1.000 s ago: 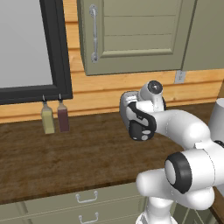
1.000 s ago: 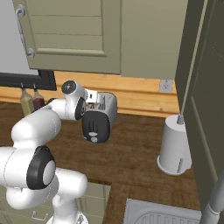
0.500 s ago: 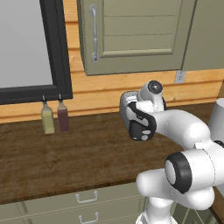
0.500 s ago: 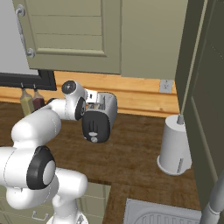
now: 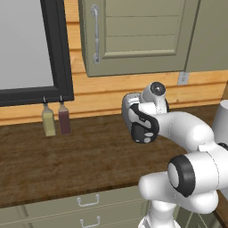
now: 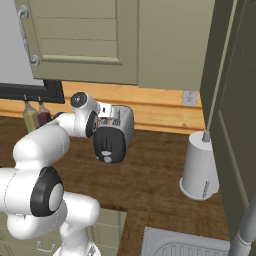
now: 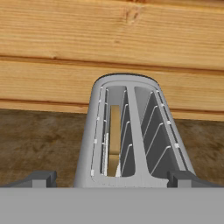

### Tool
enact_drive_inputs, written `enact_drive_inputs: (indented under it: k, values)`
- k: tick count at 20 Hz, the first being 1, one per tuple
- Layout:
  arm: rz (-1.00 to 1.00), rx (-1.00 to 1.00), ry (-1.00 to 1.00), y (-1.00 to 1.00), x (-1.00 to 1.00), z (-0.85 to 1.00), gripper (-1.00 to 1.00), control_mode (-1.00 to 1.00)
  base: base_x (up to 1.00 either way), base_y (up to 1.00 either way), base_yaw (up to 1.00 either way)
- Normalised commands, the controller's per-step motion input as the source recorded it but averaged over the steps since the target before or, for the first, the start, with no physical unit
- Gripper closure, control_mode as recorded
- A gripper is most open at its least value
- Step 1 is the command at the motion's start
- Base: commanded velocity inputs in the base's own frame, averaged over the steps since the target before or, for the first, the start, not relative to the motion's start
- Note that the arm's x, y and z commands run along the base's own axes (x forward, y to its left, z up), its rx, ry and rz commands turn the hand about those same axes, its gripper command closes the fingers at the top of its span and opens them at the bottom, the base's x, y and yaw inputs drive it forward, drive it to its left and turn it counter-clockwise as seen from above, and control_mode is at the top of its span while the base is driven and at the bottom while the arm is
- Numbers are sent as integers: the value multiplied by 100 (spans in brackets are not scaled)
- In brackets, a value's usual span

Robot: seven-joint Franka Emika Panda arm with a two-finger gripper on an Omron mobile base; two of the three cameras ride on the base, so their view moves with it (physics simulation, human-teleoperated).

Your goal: Start the toaster. Once the lever pops up, take the bread to the plate on the dining counter.

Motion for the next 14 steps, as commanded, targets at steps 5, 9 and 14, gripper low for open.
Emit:
enact_drive_inputs:
  k: [5,9,14]
  values:
    - [0,0,0,0,0,0,-100,-100,0,0,0]
    - [0,0,0,0,0,0,-100,-100,0,0,0]
    - [0,0,0,0,0,0,-100,-100,0,0,0]
